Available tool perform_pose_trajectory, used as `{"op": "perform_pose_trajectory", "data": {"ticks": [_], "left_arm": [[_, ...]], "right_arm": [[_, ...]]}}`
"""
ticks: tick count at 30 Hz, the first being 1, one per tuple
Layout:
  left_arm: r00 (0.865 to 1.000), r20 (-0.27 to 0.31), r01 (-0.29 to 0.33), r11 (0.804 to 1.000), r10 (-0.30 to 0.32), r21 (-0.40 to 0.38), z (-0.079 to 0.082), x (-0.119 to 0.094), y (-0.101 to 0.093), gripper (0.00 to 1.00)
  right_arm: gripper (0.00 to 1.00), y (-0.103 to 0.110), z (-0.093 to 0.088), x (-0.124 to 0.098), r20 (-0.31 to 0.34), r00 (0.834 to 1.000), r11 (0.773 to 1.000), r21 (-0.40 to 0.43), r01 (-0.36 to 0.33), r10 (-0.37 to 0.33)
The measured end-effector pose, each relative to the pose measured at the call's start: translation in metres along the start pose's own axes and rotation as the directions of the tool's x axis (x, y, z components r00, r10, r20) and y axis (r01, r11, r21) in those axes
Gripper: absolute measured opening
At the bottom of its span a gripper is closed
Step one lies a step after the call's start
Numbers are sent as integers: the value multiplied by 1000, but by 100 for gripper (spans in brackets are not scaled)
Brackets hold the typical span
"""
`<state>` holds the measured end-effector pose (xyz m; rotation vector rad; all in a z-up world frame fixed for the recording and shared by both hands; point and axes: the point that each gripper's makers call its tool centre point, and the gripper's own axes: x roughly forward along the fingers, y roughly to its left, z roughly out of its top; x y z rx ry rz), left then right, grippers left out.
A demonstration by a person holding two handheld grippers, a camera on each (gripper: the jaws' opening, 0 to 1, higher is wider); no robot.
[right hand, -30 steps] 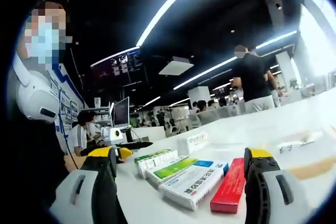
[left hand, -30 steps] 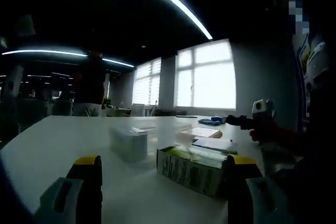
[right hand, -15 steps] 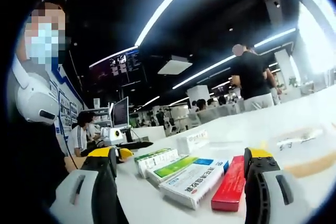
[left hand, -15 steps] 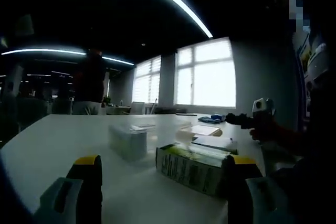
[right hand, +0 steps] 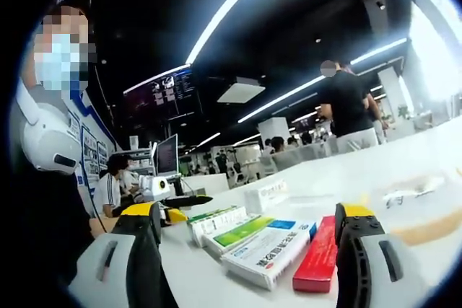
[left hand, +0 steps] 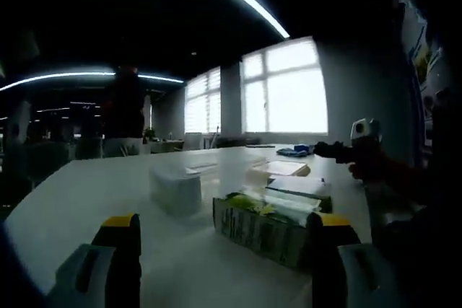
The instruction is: Arrange the small medicine boxes into an aligned row inside the storage area until every box is upright, visible, and separated from the surrounding clutter.
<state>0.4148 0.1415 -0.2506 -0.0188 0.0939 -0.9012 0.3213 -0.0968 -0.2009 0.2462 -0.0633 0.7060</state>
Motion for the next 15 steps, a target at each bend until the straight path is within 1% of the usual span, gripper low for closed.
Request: {"op": "perform_pose_trajectory", "data": {"ticks": [1,3,4,6,8,10,11,12,15], "left_arm": [[1000,-27,-3,1000,3,-19,-5,2,-4,92],[994,-104,14,1000,-14,3,-17,7,-15,92],[993,-116,11,1000,-9,12,-18,10,-19,92],[994,-111,9,1000,-8,5,-16,13,-25,92],[994,-113,8,999,-12,-34,-15,16,-34,91],[991,-131,-18,998,10,-59,-18,20,-42,87],[988,-153,-48,996,37,-71,-22,20,-43,86],[983,-179,-56,996,43,-66,-26,22,-47,85],[978,-199,-80,996,70,-45,-32,27,-51,82]], "right_arm": [[99,0,0,0,1,1000,1000,0,1,-1],[99,1,2,-1,10,1000,1000,6,-2,2],[99,1,2,-1,15,1000,1000,13,-6,6],[99,2,2,-1,15,1000,1000,21,-8,8],[99,1,1,-2,12,1000,1000,15,-7,7],[99,2,1,-2,12,1000,1000,16,-7,7],[99,2,2,-2,13,1000,1000,18,-6,6],[99,1,2,-2,14,1000,1000,21,-6,5],[99,1,5,-3,29,1000,999,39,-10,9]]}}
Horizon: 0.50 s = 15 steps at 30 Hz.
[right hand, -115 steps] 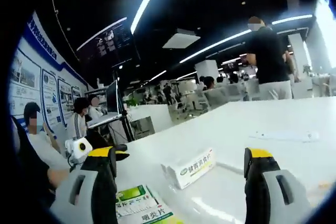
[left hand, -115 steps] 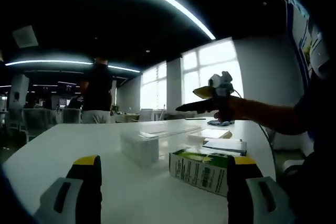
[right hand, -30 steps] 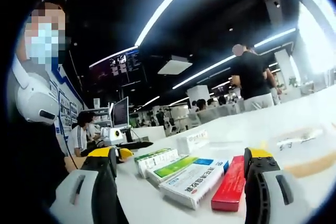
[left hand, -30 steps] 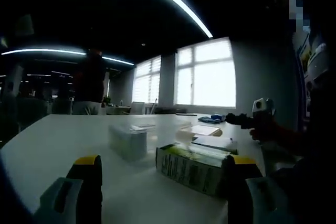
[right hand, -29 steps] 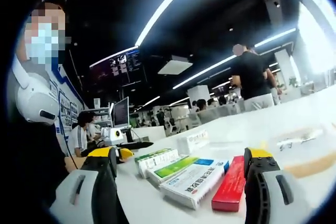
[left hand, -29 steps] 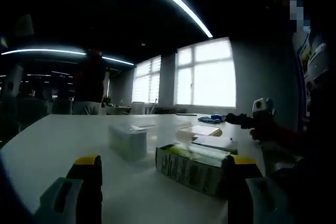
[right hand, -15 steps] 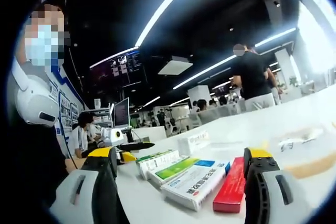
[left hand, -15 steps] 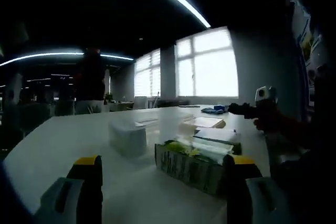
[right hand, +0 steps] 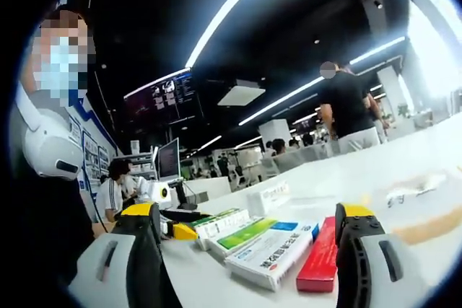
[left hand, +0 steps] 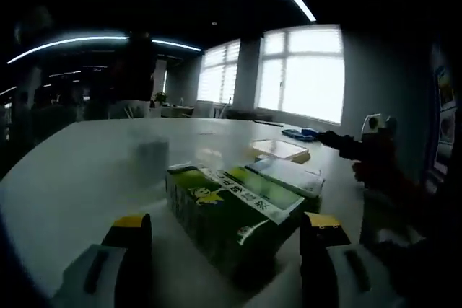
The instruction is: Arrange the small medicine boxes into an aligned row inside the storage area until every box is upright, visible, and separated from the surrounding clutter.
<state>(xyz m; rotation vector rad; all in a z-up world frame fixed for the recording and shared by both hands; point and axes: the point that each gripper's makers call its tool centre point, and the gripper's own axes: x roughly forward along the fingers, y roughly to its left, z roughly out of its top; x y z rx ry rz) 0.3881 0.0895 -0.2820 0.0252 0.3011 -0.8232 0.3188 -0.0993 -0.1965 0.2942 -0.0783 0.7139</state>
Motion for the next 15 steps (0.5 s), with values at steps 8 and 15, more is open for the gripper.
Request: {"op": "perform_pose_trajectory", "data": {"ticks": [8,15], "left_arm": [[1000,-24,19,1000,-19,-1,-3,3,-8,66],[999,-26,20,1000,-20,3,-2,-2,-3,61]], "right_arm": [[99,0,1,1,-2,1000,1000,-1,1,-1],[99,0,-1,3,-11,1000,1000,-1,-1,1]]}}
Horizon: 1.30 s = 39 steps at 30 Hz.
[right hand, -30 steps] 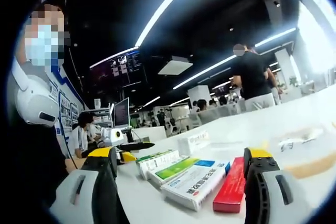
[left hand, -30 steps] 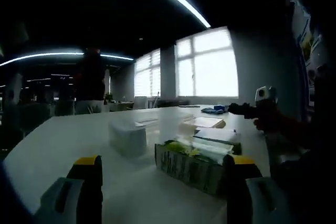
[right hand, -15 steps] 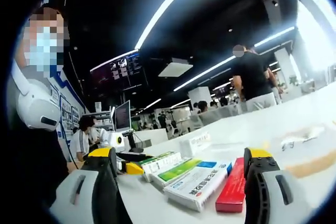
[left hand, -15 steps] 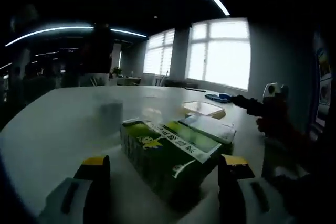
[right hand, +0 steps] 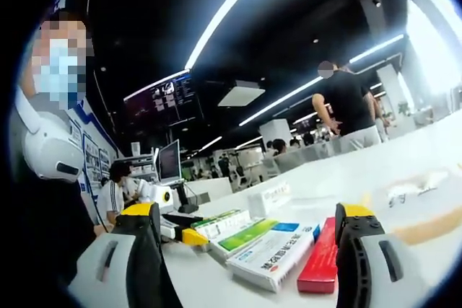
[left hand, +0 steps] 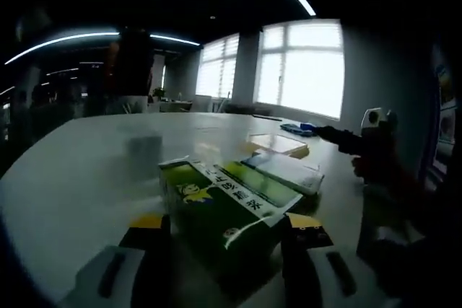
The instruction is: Arrange the small medicine boxes into an aligned row inside the storage area until every box is upright, visible, and separated from the surrounding clutter.
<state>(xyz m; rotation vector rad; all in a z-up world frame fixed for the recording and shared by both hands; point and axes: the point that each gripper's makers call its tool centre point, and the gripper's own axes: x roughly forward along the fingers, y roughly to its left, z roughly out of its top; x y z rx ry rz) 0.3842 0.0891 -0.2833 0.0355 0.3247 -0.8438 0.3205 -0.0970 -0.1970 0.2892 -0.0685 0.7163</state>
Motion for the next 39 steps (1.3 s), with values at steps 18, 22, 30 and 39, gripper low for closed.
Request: {"op": "perform_pose_trajectory", "data": {"ticks": [18,22,30,39], "left_arm": [[997,0,-79,997,79,-8,-1,-35,52,39],[999,17,-43,999,43,16,6,-27,50,37],[999,4,-40,995,40,88,2,-16,48,37],[1000,7,-23,999,23,37,3,-18,50,35]], "right_arm": [[99,0,-1,2,-5,1000,1000,11,-5,5],[99,0,-3,4,-12,1000,1000,11,-3,3],[98,4,-7,6,-30,999,1000,10,-12,12],[97,7,-11,11,-43,999,1000,20,-17,18]]}}
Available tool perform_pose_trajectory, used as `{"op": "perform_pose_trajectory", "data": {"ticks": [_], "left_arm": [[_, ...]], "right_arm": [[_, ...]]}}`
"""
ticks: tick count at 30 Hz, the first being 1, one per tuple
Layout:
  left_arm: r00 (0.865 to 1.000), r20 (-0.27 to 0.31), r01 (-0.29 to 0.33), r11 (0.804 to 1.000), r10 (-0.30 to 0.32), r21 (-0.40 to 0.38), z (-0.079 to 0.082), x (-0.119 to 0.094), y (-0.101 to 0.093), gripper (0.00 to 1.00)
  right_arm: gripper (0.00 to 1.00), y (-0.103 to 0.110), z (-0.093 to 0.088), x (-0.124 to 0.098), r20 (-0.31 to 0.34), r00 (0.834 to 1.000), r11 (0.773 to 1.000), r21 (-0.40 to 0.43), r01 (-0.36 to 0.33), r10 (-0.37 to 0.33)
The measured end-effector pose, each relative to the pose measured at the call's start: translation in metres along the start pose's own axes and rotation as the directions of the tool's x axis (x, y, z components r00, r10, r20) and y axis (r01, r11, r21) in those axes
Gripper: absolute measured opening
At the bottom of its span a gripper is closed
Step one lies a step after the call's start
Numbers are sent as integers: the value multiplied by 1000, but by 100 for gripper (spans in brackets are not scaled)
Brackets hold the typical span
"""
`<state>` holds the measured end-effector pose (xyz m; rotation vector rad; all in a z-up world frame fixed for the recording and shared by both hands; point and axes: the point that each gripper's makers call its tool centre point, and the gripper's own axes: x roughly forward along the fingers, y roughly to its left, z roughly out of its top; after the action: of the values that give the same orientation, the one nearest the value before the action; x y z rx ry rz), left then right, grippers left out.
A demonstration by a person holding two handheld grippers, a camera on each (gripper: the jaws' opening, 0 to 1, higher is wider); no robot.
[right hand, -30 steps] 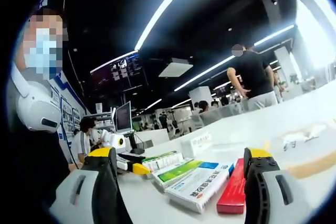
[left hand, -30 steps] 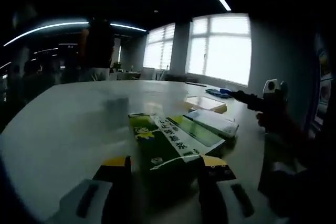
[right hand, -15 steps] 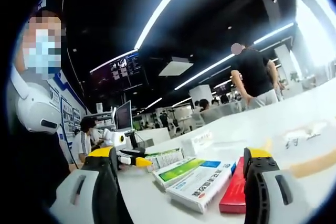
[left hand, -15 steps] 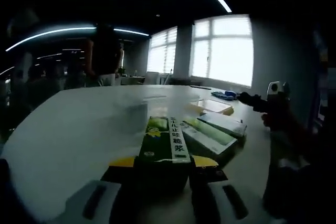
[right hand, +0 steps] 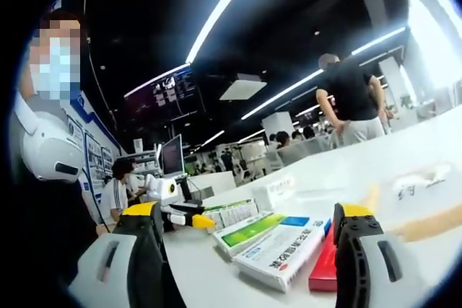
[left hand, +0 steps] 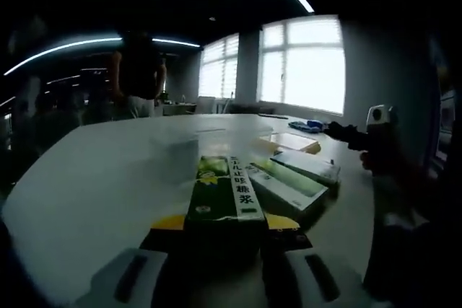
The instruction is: Arrange the small medicine boxes into an aligned row inside the storage area until every box is upright, visible, and separated from the surrounding clutter.
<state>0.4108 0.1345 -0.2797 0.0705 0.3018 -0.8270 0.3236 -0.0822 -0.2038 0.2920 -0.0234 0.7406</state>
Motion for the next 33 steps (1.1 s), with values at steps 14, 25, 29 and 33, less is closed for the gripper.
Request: {"op": "perform_pose_trajectory", "data": {"ticks": [14,25,29,33], "left_arm": [[984,142,157,909,-109,-386,18,-12,13,34],[944,288,310,740,-163,-597,37,-19,21,33],[916,354,385,657,-187,-649,46,-22,15,33],[873,444,476,549,-201,-687,62,-24,6,34]], "right_arm": [[96,-2,-1,5,-14,1000,1000,16,1,-1],[96,0,-9,5,-39,999,1000,28,9,-8],[94,0,-12,8,-48,999,998,57,14,-11],[100,2,-16,19,-67,998,993,115,19,-12]]}}
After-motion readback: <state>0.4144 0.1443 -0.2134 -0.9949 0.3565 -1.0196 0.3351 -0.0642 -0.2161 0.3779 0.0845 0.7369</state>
